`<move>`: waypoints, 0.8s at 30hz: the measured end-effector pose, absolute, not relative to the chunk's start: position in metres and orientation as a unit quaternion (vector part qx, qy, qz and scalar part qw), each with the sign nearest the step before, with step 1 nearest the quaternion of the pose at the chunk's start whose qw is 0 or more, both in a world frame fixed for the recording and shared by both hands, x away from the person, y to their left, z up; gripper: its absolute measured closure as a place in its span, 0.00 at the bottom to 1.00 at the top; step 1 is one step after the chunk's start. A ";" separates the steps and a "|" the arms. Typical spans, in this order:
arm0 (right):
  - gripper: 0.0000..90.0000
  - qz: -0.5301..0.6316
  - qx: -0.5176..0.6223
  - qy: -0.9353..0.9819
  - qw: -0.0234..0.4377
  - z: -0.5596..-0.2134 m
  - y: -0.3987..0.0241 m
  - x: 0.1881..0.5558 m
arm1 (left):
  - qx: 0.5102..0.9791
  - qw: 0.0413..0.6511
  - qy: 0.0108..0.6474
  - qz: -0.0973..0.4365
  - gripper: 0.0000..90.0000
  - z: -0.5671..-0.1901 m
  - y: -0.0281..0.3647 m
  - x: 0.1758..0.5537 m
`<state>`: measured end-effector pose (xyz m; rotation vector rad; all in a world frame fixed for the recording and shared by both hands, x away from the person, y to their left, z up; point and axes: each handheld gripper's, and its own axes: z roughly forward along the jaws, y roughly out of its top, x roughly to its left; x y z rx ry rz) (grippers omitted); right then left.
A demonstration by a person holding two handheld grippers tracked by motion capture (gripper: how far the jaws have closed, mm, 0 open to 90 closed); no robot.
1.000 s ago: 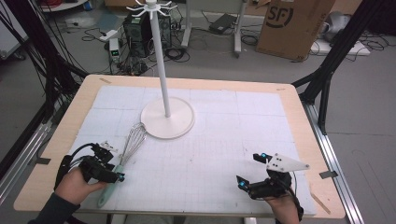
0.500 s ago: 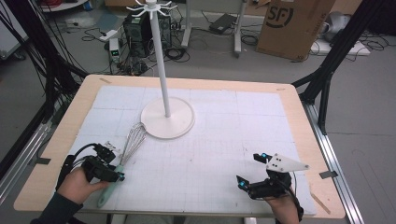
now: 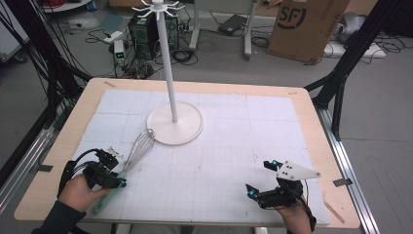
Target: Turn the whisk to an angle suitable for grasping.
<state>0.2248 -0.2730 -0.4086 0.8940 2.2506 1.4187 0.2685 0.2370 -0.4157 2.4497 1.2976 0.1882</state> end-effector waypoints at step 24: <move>0.00 0.498 0.318 0.790 0.165 -0.410 -0.273 0.226 | 0.900 0.254 0.351 0.044 0.77 -0.407 0.239 0.254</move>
